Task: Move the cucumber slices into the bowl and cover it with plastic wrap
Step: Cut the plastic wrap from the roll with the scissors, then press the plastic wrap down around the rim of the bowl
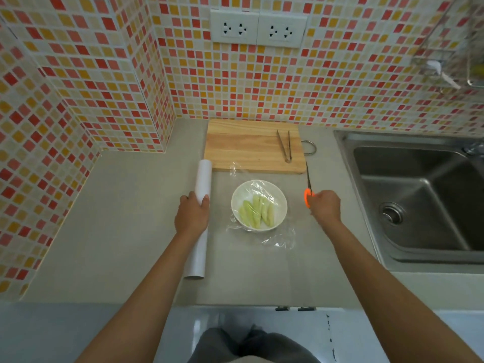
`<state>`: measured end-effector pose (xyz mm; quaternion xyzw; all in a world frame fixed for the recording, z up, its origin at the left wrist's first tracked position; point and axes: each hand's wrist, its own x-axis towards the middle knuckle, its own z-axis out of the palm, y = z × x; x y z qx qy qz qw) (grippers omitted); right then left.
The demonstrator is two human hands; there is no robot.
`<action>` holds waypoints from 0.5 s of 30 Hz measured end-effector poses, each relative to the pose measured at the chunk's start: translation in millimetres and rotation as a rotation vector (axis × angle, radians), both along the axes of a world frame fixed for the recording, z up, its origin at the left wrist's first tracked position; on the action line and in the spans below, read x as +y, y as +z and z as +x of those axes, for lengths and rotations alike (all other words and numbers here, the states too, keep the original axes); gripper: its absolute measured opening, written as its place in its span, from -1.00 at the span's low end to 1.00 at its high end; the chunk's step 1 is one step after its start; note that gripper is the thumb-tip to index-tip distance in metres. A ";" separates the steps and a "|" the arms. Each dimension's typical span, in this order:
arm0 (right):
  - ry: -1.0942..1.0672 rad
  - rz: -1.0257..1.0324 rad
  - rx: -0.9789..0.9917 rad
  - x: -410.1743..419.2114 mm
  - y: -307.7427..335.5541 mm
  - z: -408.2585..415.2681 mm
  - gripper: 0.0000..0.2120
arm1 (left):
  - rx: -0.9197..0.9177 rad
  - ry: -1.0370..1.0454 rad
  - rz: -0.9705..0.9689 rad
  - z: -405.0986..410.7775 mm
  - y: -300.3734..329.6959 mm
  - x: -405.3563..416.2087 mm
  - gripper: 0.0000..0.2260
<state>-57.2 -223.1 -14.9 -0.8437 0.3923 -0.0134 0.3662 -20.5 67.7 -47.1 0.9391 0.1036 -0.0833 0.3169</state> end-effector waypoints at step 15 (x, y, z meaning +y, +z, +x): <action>0.156 -0.375 0.196 3.0 -38.4 -43.7 -0.76 | -0.013 -0.019 0.289 -16.2 -13.3 -3.4 -0.52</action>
